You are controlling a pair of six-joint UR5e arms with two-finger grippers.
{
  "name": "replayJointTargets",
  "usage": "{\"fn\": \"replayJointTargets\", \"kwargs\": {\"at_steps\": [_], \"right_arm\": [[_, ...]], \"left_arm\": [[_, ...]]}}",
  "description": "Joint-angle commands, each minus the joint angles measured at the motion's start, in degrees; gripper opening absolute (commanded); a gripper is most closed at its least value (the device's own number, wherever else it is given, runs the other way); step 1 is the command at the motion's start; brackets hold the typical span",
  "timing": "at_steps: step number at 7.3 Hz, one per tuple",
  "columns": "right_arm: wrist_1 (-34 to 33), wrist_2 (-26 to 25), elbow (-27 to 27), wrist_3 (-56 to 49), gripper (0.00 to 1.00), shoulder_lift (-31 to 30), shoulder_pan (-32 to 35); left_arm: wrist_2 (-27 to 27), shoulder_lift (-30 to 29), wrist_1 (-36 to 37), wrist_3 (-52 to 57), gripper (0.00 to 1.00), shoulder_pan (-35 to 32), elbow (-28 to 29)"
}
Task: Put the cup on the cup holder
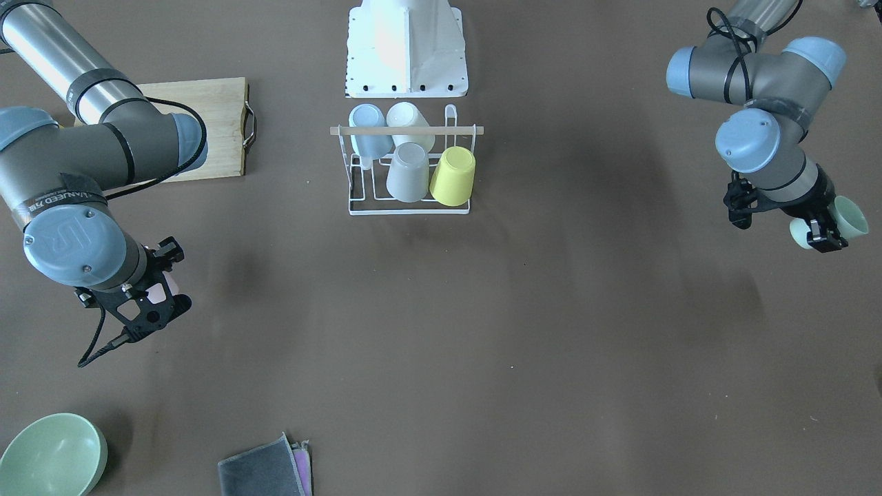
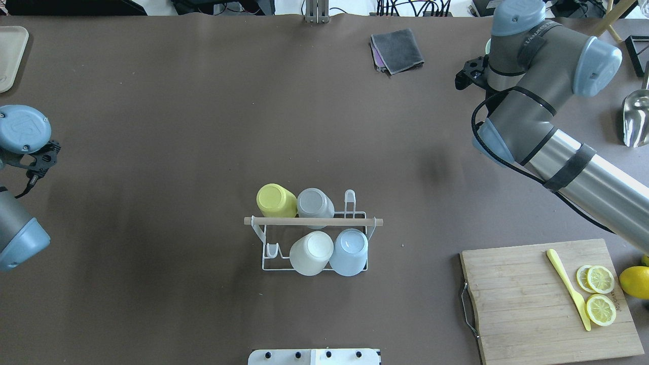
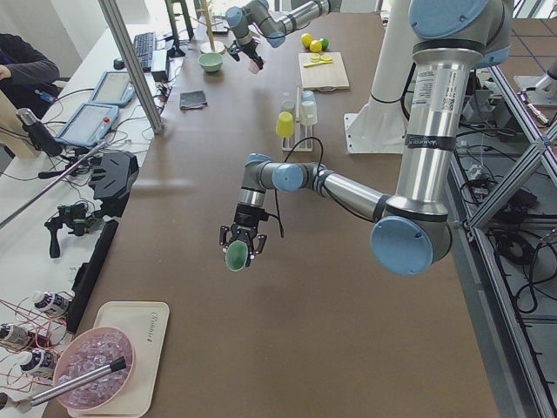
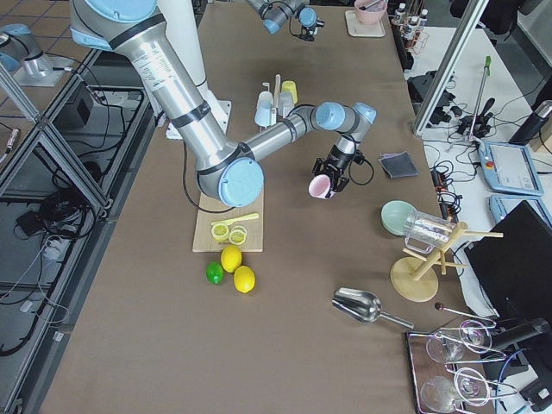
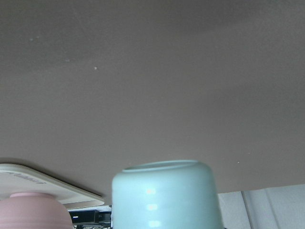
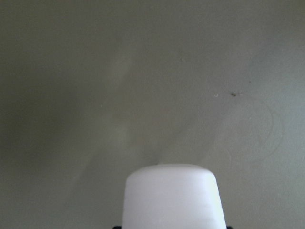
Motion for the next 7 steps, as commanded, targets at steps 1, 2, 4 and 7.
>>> {"fn": "replayJointTargets", "kwargs": {"at_steps": [1,2,4,7], "right_arm": [[9.47,0.38,0.19,5.27,0.60,-2.09,0.55],[16.13,1.42,0.89,10.43,0.60,-4.62,0.63],[32.21,2.31,1.07,22.82,0.62,-10.59,0.63],[36.50,2.23,4.73,27.27,0.64,-10.88,4.23]], "left_arm": [[-0.09,0.79,-0.06,-0.78,0.38,-2.84,-5.56],[-1.14,1.76,-2.24,-2.87,0.20,-3.99,-6.62],[-6.32,1.68,-8.05,-7.08,0.06,-7.42,-7.77],[-15.57,1.06,-20.97,-9.92,0.00,-12.15,-8.40]]}}
